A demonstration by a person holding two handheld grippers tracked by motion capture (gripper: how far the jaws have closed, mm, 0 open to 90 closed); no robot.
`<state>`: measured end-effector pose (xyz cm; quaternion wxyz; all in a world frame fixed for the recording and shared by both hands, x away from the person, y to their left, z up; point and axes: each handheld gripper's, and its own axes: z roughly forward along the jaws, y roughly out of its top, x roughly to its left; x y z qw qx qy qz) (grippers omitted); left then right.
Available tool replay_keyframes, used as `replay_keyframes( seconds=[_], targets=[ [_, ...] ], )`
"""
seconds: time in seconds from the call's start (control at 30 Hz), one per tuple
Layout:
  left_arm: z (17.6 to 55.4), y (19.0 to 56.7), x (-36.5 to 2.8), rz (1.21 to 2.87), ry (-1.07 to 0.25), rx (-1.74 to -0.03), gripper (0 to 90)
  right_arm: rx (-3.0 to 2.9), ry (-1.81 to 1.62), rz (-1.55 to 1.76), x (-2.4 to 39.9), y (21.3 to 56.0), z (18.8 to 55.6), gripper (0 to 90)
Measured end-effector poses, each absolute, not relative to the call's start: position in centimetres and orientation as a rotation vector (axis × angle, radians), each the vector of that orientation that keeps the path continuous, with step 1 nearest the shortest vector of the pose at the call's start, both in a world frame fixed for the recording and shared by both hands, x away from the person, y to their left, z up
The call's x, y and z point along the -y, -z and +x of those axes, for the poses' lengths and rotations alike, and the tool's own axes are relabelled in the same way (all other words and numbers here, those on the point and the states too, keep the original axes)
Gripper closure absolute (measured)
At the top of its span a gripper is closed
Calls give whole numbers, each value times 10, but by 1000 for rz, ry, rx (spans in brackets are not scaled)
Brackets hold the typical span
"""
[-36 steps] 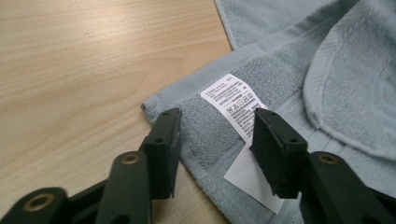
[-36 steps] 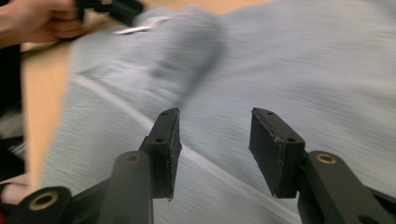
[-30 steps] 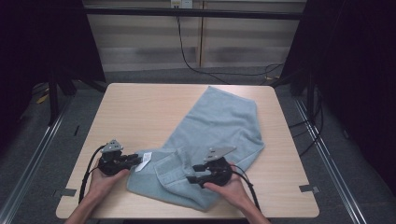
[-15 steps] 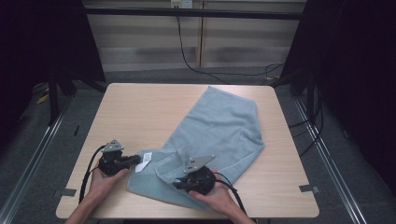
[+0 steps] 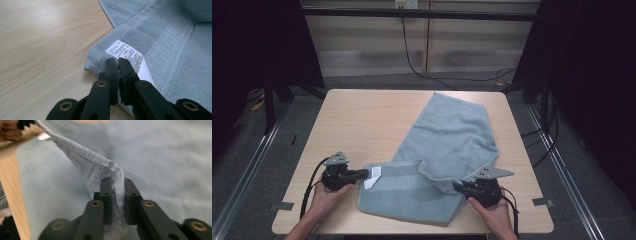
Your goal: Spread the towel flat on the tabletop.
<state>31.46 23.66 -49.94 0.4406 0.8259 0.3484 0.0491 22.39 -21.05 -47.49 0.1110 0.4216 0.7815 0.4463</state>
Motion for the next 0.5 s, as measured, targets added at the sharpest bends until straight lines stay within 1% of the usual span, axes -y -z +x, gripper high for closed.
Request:
replay_keyframes(
  seconds=[0.07, 0.1, 0.23, 0.27, 0.3, 0.43, 0.5],
  targets=[
    [314, 498, -233, 2046, -122, -852, 867, -2267, -1273, 1310, 224, 480, 218, 755],
    [314, 497, -233, 2045, -124, -853, 867, -2243, -1262, 1343, 229, 480, 218, 715],
    [315, 497, -234, 2027, -114, -853, 865, -2210, -1246, 1377, 240, 479, 220, 716],
    [316, 496, -235, 2021, -117, -855, 861, -2205, -1183, 1418, 245, 480, 223, 726],
    [316, 496, -235, 2022, -114, -856, 855, -2207, -1194, 1419, 247, 481, 224, 714],
    [318, 493, -238, 1996, -121, -862, 845, -2170, -1218, 1401, 253, 475, 231, 647],
    [322, 489, -239, 1987, -128, -863, 845, -2160, -1245, 1380, 254, 468, 242, 593]
  ],
)
